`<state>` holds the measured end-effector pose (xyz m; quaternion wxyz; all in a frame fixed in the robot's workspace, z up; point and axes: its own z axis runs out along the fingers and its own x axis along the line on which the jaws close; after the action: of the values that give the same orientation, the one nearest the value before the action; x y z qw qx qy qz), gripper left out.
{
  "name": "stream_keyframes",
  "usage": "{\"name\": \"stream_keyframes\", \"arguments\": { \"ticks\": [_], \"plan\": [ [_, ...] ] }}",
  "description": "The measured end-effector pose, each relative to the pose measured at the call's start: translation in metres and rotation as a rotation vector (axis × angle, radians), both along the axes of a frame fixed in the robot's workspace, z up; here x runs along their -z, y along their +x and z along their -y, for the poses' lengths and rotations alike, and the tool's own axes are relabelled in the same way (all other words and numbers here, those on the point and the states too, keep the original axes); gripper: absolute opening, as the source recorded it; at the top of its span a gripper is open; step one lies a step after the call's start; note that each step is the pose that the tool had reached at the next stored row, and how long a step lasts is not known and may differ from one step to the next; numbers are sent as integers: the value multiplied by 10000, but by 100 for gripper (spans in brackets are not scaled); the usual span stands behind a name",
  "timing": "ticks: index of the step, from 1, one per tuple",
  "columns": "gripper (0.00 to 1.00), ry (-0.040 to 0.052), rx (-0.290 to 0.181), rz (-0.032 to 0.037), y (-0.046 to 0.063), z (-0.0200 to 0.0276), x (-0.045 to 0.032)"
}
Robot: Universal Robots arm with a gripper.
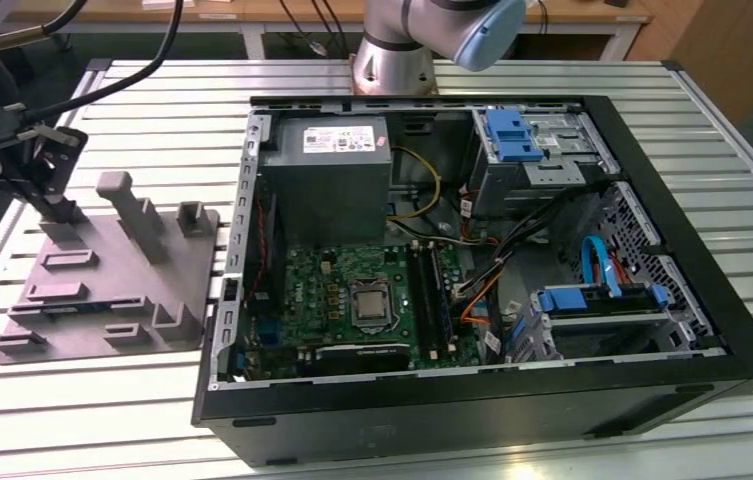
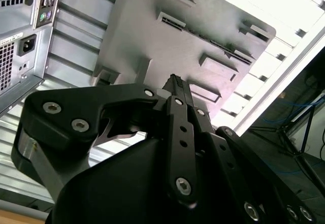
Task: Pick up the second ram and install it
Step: 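Reach for the second ram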
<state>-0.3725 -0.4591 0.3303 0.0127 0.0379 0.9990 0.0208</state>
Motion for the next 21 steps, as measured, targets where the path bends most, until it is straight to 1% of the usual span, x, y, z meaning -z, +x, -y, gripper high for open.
{"name": "stream_keyframes", "arguments": {
  "ticks": [7, 13, 14, 15, 16, 18, 19, 20, 21],
  "plan": [
    [11, 0, 0, 0, -54, 26, 58],
    [11, 1, -2, -7, -93, 43, 159],
    [11, 0, -1, -30, -94, 43, 175],
    [11, -5, -9, -90, -94, 43, 187],
    [11, -44, -36, -208, -93, 43, 188],
    [11, -229, -109, -500, -94, 43, 190],
    [11, -284, -161, -637, -93, 44, 193],
    [11, -291, -275, -688, -93, 44, 203],
    [11, -296, -427, -712, -94, 43, 216]
  ]
}}
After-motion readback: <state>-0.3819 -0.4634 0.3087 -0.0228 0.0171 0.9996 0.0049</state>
